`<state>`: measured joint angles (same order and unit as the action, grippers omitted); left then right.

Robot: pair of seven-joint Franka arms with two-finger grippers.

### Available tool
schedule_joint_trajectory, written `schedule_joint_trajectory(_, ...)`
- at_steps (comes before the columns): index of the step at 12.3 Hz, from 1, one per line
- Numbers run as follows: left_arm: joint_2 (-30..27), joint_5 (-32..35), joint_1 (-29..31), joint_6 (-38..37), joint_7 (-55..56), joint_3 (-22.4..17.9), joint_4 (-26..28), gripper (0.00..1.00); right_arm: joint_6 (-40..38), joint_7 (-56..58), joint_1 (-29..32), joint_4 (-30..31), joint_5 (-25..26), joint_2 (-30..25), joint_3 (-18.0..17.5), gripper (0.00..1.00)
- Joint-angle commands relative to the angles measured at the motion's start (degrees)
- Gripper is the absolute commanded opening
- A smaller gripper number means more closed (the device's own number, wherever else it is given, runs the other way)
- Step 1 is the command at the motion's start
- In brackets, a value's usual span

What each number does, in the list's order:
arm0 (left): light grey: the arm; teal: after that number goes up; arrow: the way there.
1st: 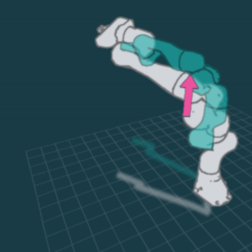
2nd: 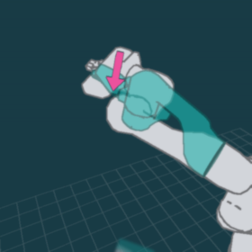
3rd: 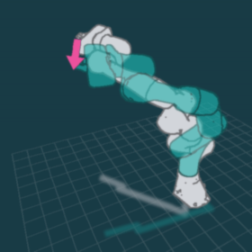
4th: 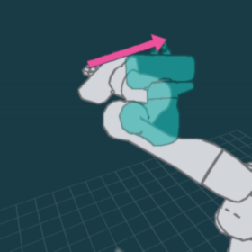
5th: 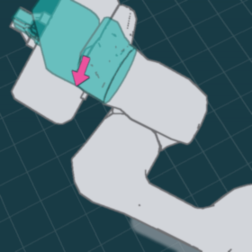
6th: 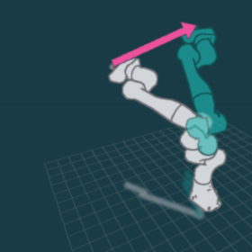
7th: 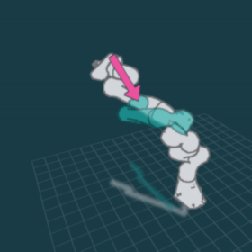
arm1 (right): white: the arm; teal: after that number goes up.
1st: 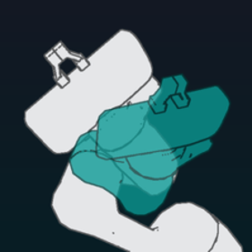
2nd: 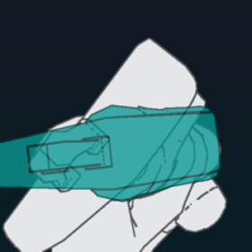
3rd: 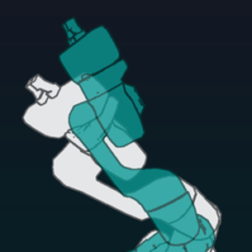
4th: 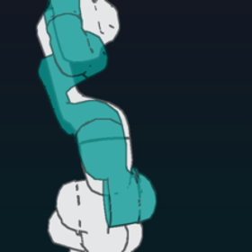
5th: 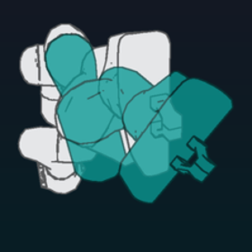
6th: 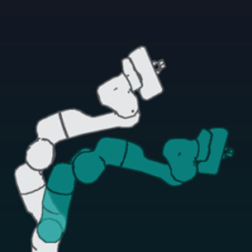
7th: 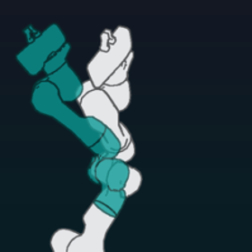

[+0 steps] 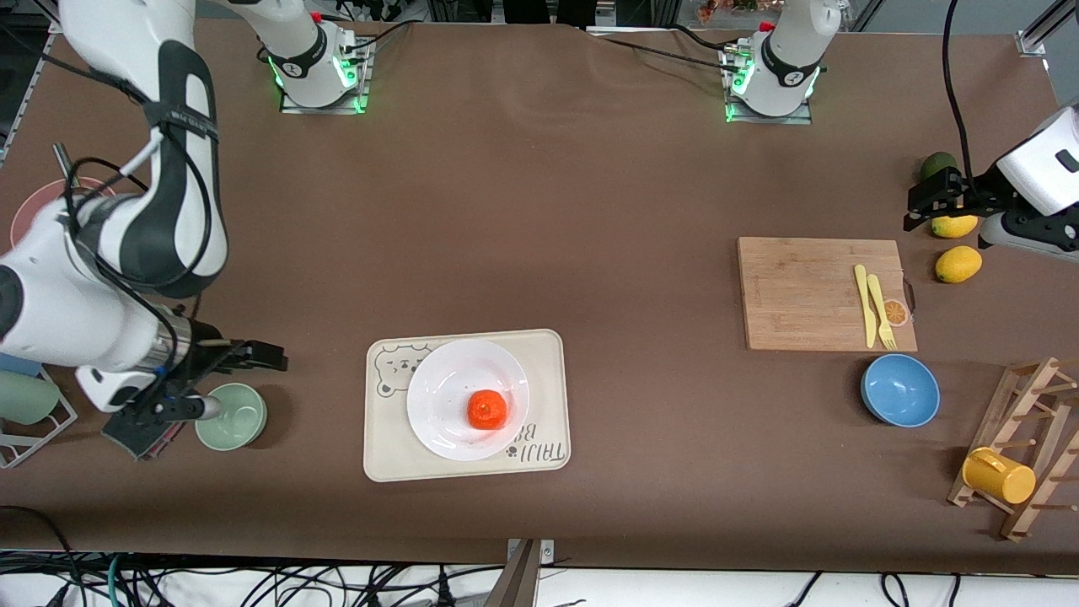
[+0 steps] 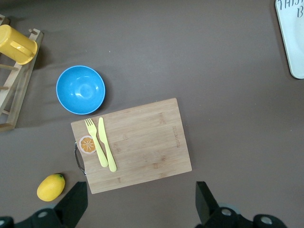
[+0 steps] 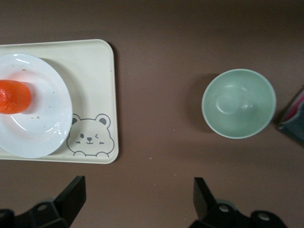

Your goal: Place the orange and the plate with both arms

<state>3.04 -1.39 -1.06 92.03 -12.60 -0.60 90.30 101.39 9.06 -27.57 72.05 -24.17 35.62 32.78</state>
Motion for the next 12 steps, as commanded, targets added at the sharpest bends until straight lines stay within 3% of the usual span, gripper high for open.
schedule_joint_trajectory(1,0.5,-0.7,-0.1,-1.0,-0.9,-0.2,-1.3,1.00,-3.2,-0.5,0.1,1.0,4.7,-5.9,0.5,1.00)
schedule_joint_trajectory(7,0.5,-0.7,-0.1,-1.0,-0.9,-0.2,-1.3,1.00,-7.9,0.6,-0.1,0.9,4.8,-7.8,5.5,1.00)
schedule_joint_trajectory(8,0.5,-0.7,-0.1,-1.0,-0.9,-0.2,-1.3,1.00,-7.2,0.4,0.1,1.7,3.7,-9.7,4.4,1.00)
schedule_joint_trajectory(9,0.5,-0.7,-0.1,-1.0,-0.9,-0.2,-1.4,1.00,-8.0,-0.1,2.8,2.0,4.3,-11.5,0.4,1.00)
schedule_joint_trajectory(11,0.5,-0.7,-0.1,-1.0,-0.9,-0.2,-1.3,1.00,-8.0,-0.4,16.2,6.2,11.9,-18.5,-15.5,1.00)
schedule_joint_trajectory(12,0.5,-0.7,-0.1,-1.0,-0.9,-0.2,-1.3,1.00,-8.0,-1.8,21.5,9.8,15.3,-22.5,-21.7,1.00)
